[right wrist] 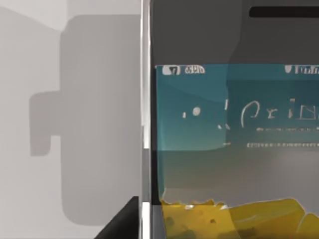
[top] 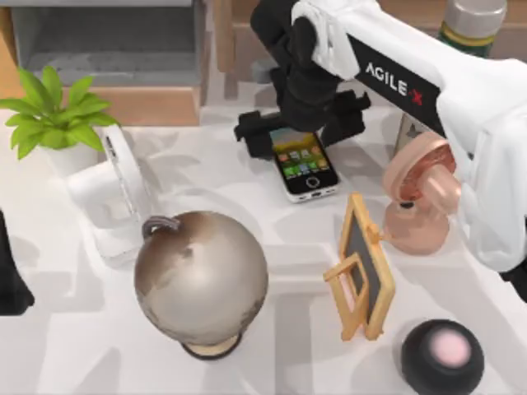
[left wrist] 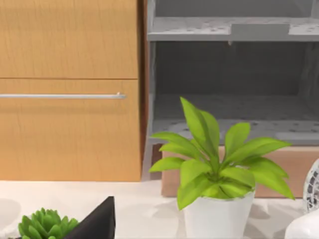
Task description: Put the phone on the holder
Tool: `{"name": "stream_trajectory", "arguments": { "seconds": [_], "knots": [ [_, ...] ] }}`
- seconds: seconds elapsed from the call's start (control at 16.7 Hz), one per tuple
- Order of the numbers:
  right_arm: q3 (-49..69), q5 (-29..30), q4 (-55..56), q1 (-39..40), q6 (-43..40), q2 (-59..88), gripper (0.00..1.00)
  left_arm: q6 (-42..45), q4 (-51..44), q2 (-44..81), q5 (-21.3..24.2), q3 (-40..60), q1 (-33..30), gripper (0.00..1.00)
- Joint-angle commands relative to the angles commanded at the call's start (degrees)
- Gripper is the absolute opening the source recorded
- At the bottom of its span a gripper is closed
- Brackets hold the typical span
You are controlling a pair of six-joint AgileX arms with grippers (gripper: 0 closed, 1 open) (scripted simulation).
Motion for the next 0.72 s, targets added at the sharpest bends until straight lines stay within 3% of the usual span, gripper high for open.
{"name": "stream_trajectory", "arguments": {
  "seconds": [0.48,0.72],
  "knots": [
    [1.64,-0.27,-1.49,0.10,-0.03,-0.45,0.00,0.00,0.00,0.00,0.00,0.00,0.00,1.00],
    [-2.21,-3.86,0.57,1.32,-2.05,-7.30,0.00,0.00,0.00,0.00,0.00,0.00,0.00,1.00]
  ]
}}
